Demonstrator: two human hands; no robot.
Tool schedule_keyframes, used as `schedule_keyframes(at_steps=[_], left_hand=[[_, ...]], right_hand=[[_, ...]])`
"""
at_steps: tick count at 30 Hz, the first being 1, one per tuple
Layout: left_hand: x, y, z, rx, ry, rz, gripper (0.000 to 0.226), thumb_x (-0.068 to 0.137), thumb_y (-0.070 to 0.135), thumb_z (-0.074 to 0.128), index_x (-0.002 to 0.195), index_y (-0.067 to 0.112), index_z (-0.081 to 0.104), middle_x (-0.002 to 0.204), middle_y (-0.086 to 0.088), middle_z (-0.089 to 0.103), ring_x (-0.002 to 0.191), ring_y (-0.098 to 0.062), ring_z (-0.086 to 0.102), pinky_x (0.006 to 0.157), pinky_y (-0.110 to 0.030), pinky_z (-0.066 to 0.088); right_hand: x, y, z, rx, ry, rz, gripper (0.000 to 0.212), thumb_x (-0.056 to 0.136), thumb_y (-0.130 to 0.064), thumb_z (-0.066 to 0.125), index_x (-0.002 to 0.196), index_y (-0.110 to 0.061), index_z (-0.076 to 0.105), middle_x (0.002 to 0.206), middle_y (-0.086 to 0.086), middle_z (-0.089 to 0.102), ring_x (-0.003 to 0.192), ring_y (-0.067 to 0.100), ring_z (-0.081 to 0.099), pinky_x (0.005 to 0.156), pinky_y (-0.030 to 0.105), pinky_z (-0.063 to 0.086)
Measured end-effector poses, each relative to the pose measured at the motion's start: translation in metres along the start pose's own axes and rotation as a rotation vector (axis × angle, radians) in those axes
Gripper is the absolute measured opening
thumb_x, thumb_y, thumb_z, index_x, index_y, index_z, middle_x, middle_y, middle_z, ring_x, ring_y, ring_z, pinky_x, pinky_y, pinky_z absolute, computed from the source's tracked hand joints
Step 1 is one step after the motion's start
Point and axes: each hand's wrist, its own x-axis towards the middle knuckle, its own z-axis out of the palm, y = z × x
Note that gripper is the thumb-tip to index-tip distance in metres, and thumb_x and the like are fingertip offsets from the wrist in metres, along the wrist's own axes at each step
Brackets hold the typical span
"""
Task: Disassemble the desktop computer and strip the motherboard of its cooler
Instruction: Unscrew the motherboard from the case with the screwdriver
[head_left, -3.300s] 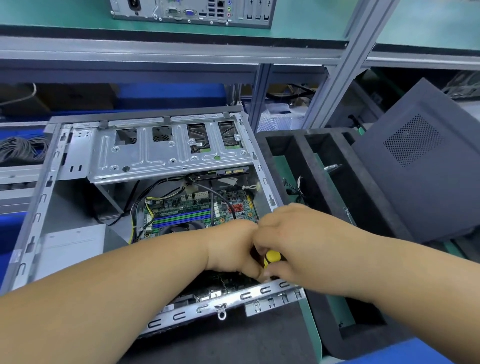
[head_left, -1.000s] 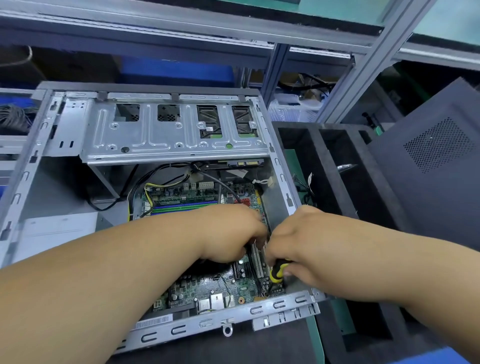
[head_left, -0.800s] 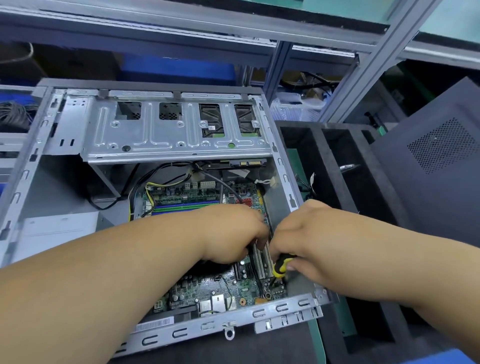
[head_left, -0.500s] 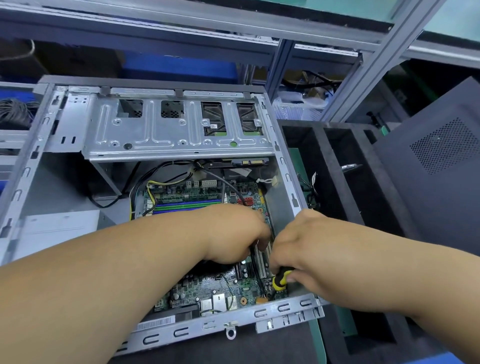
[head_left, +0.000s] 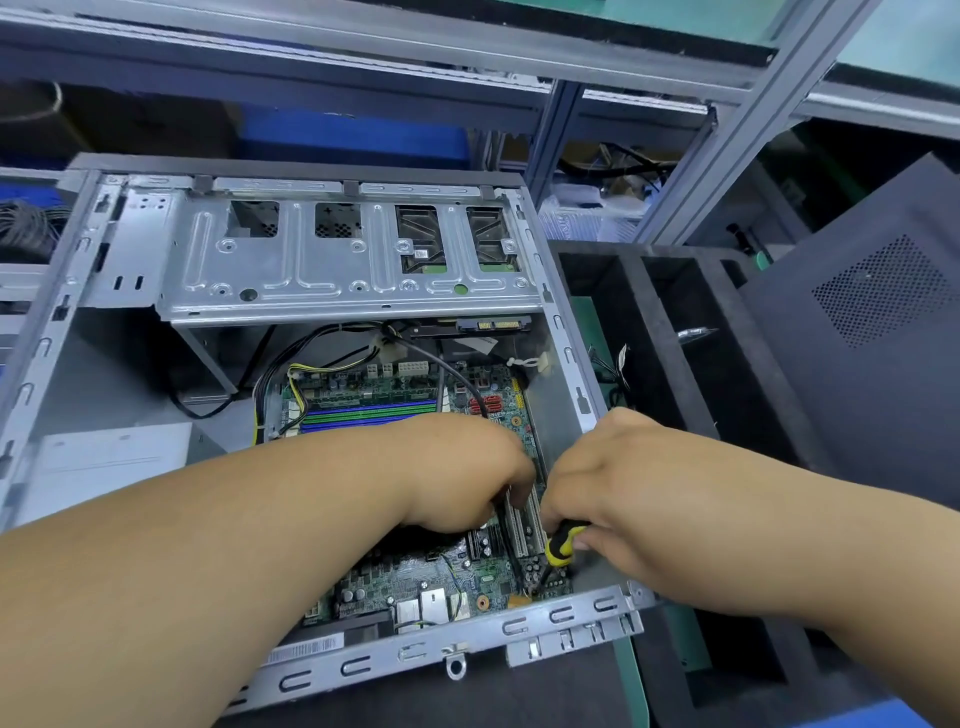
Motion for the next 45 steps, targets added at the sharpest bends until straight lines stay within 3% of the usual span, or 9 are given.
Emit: schedule_keyframes(at_steps=[9,14,18,23,28,33,37,40,45], left_hand=[[-0.001,0.001,-0.001,-0.016,0.013,0.024,0.025,0.082,0.017,0.061,0.106,0.025,0.062,0.108,0.005,0.057,0.098,-0.019,0.056,0.080,-0.030,0.049],[-0.003,-0.001,-0.008,-0.130,-0.029,0.020,0.033,0.074,0.026,0.078,0.103,0.028,0.062,0.076,0.016,0.049,0.072,-0.007,0.047,0.053,-0.010,0.030],[-0.007,-0.008,-0.016,-0.298,-0.010,-0.052,0.020,0.076,0.036,0.080,0.092,0.028,0.070,0.068,0.023,0.059,0.064,0.007,0.054,0.059,-0.008,0.038],[-0.019,-0.015,-0.028,-0.406,0.086,-0.189,0.006,0.085,0.032,0.072,0.083,0.026,0.073,0.068,0.020,0.070,0.066,0.004,0.065,0.064,-0.014,0.045],[-0.027,0.000,-0.047,-0.456,0.391,-0.364,0.014,0.086,0.041,0.069,0.078,0.031,0.075,0.071,0.019,0.071,0.067,0.002,0.065,0.066,-0.019,0.047],[-0.014,0.067,-0.066,-0.423,0.490,-0.291,0.014,0.090,0.044,0.062,0.089,0.040,0.076,0.083,0.018,0.062,0.080,0.001,0.058,0.071,-0.021,0.045],[0.037,0.128,-0.064,-0.284,0.502,-0.283,0.017,0.094,0.033,0.058,0.100,0.033,0.074,0.086,0.020,0.057,0.091,-0.004,0.056,0.083,-0.024,0.044],[0.087,0.156,-0.046,-0.129,0.427,-0.324,0.018,0.093,0.027,0.058,0.106,0.028,0.070,0.100,0.005,0.065,0.098,-0.018,0.060,0.082,-0.026,0.046],[0.128,0.171,-0.026,-0.003,0.363,-0.445,0.039,0.089,0.037,0.063,0.125,0.025,0.058,0.113,-0.001,0.060,0.106,-0.025,0.057,0.081,-0.030,0.045]], right_hand=[[-0.010,0.007,-0.003,0.125,0.108,-0.033,0.029,0.102,-0.037,0.040,0.128,-0.038,0.052,0.123,-0.019,0.050,0.117,0.002,0.036,0.102,0.014,0.014],[-0.018,0.015,-0.027,0.179,0.314,-0.027,0.013,0.091,-0.024,0.061,0.102,-0.028,0.066,0.097,-0.016,0.060,0.097,0.000,0.047,0.097,0.021,0.028],[-0.022,0.018,-0.042,0.189,0.483,0.060,0.013,0.089,-0.019,0.066,0.101,-0.025,0.068,0.094,-0.014,0.060,0.089,0.002,0.047,0.090,0.021,0.032],[-0.027,0.017,-0.046,0.220,0.609,0.163,0.015,0.090,-0.023,0.063,0.103,-0.025,0.068,0.095,-0.015,0.058,0.088,0.001,0.046,0.080,0.017,0.034],[-0.044,0.024,-0.029,0.347,1.050,0.361,0.010,0.093,-0.030,0.057,0.094,-0.023,0.065,0.080,-0.012,0.055,0.076,0.006,0.047,0.066,0.019,0.036],[-0.058,0.055,-0.004,0.790,1.406,0.598,0.032,0.098,-0.044,0.049,0.084,-0.016,0.056,0.063,-0.009,0.063,0.060,0.008,0.057,0.058,0.030,0.046],[-0.065,0.093,0.015,1.143,1.394,0.674,0.035,0.098,-0.046,0.047,0.082,-0.016,0.055,0.062,-0.010,0.067,0.050,0.005,0.059,0.054,0.023,0.043],[-0.075,0.118,0.029,1.443,1.313,0.558,0.031,0.100,-0.034,0.050,0.075,-0.017,0.056,0.058,-0.008,0.068,0.050,0.009,0.060,0.049,0.022,0.047],[-0.089,0.137,0.051,1.654,1.172,0.450,0.024,0.100,-0.022,0.052,0.079,-0.015,0.062,0.058,-0.002,0.067,0.052,0.008,0.060,0.051,0.019,0.049]])
